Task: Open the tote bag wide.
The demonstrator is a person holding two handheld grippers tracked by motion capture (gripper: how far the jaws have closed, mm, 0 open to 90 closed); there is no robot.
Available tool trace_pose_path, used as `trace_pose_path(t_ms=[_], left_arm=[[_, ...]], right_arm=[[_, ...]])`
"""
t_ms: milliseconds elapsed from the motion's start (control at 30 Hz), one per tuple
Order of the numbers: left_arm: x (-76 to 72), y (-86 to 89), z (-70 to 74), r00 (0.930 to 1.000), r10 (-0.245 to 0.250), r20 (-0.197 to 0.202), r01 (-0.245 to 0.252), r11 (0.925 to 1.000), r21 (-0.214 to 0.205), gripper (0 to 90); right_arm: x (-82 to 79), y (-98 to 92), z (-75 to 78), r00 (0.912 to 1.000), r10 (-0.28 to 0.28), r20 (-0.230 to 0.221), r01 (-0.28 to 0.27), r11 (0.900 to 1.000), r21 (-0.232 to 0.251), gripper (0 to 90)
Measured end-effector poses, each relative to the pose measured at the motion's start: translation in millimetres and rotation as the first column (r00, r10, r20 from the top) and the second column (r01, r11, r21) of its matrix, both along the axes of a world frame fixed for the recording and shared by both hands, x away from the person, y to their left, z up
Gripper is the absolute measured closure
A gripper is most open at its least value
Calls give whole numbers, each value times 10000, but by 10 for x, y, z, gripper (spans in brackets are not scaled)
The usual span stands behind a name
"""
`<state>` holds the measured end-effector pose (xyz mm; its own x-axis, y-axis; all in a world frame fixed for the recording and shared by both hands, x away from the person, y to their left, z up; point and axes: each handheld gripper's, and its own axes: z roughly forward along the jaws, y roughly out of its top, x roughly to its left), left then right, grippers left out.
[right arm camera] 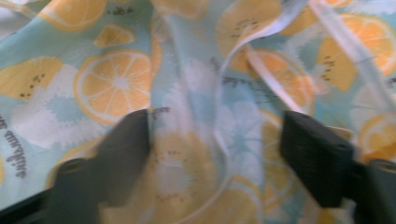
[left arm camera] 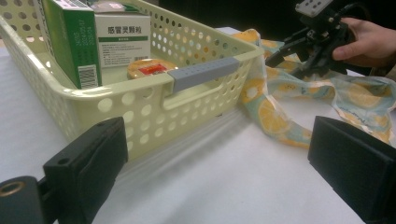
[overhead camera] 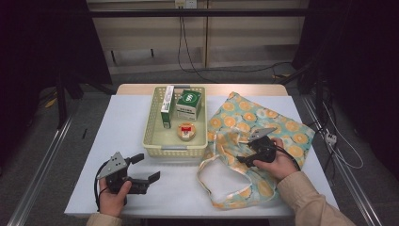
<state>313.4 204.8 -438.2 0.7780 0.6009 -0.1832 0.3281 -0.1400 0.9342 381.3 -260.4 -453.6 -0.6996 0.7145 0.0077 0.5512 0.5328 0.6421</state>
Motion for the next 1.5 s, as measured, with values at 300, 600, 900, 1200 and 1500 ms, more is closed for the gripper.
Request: trace_pose_path(t_ms=[300, 600, 900, 1200, 1500], left_arm=[[-4, -12, -1, 10000, -32, -21, 32, 10000, 2, 50], [1, -1, -1, 10000, 16, -3, -16, 10000, -9, 50], [-4, -32, 14, 10000, -81, 3, 81, 10000, -16, 50], [-4, -60, 27, 9999, -171, -12, 171, 9999, 7, 49], [8, -145, 102, 9995, -314, 77, 314, 9995, -7, 50]], right_arm=[[69, -111, 7, 9980, -616, 162, 614, 9980, 121, 696], [111, -161, -5, 9955, -944, 81, 938, 9942, 516, 894], [187, -262, 337, 9923, -1232, 131, 1213, 9874, 1012, 898], [224, -342, 729, 9888, -1387, 552, 1313, 9840, 1207, 898], [269, -385, 948, 9853, -1546, 733, 1433, 9796, 1406, 898]])
